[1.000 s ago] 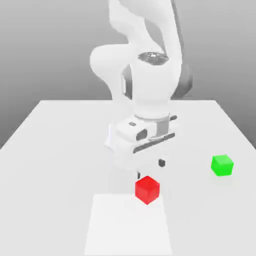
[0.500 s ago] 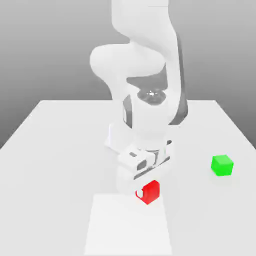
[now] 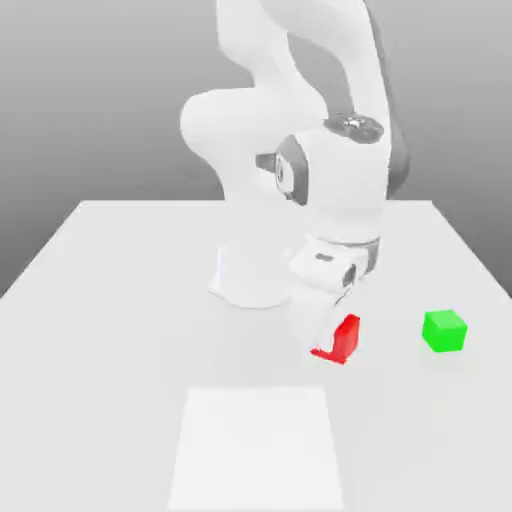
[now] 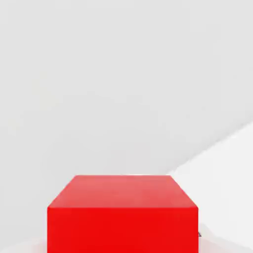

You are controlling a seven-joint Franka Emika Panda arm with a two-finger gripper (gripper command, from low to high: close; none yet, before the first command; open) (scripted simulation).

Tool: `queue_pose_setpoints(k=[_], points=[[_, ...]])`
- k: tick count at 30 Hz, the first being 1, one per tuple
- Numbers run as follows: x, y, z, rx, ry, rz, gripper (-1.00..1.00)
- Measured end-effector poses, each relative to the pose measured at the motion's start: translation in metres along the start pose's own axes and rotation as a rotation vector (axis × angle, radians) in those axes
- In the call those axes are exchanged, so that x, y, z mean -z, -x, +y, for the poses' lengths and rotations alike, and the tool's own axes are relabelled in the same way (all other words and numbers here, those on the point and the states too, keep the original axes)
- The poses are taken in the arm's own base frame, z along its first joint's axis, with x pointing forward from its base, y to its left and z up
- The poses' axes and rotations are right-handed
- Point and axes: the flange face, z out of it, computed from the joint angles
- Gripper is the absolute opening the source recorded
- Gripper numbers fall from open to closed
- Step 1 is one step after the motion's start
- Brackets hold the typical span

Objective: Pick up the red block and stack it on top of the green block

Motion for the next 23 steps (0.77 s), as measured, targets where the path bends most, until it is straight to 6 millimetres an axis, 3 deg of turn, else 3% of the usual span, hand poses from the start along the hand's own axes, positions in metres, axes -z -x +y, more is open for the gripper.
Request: queue_pose_setpoints(k=[5,11,14,20,21,23], points=[[0.011,-0.001,-0.087,0.435,0.0,0.0,-1.0],[0.018,0.025,-0.186,0.933,0.001,-0.002,-1.0],[0.004,0.027,-0.197,0.985,0.006,-0.001,-1.0],[-0.037,0.029,-0.198,0.992,0.003,-0.001,-1.0],[-0.041,0.03,-0.198,0.994,0.001,-0.002,1.0],[-0.041,0.03,-0.198,0.994,0.001,-0.002,1.0]])
